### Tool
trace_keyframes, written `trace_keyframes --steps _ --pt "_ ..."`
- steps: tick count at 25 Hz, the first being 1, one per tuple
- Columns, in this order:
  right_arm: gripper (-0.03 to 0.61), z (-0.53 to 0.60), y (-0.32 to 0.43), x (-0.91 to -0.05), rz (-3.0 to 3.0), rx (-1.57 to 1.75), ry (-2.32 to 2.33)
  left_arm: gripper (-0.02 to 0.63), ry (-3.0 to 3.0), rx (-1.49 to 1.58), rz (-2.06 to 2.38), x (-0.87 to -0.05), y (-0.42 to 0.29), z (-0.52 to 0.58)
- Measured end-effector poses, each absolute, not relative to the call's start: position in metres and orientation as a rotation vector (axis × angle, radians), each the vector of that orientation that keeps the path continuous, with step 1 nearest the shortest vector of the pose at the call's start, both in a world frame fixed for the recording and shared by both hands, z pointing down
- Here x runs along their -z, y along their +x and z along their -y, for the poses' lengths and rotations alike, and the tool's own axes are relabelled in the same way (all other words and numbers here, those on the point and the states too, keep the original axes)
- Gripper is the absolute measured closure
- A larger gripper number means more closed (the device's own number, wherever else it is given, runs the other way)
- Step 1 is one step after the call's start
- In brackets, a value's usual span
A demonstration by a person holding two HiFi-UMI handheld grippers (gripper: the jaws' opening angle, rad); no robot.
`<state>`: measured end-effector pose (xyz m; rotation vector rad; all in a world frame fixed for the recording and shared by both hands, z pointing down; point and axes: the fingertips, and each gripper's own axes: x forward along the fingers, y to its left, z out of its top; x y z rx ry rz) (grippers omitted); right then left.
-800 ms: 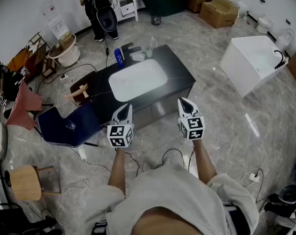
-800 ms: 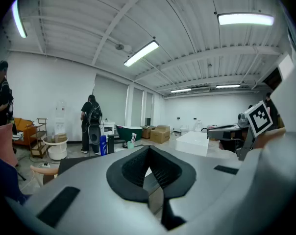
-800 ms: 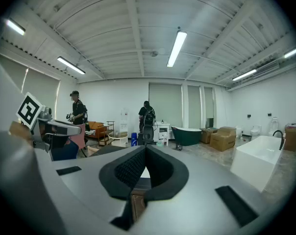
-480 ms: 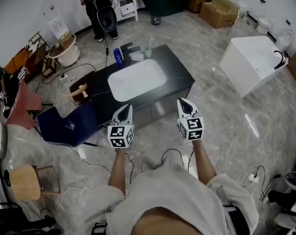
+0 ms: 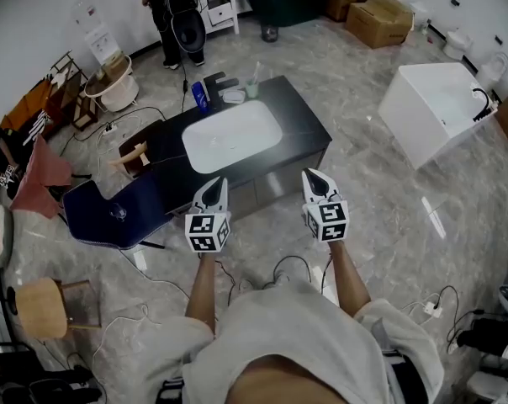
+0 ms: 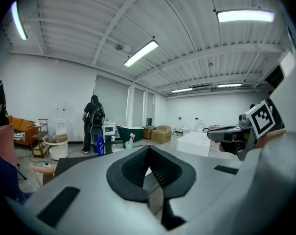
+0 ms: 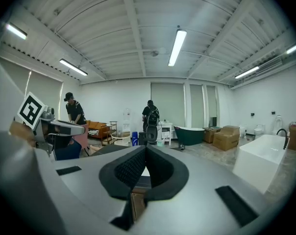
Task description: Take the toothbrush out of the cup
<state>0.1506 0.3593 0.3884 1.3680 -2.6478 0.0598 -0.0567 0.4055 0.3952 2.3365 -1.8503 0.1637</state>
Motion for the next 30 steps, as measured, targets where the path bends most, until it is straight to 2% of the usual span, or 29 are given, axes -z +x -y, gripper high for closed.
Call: trace_keyframes --steps 30 --pt "0.566 -0.311 0.183 -0.406 2.693 -0.061 1.261 0.589 2.296 -0.187 1.888 -0.412 -0.014 -0.365"
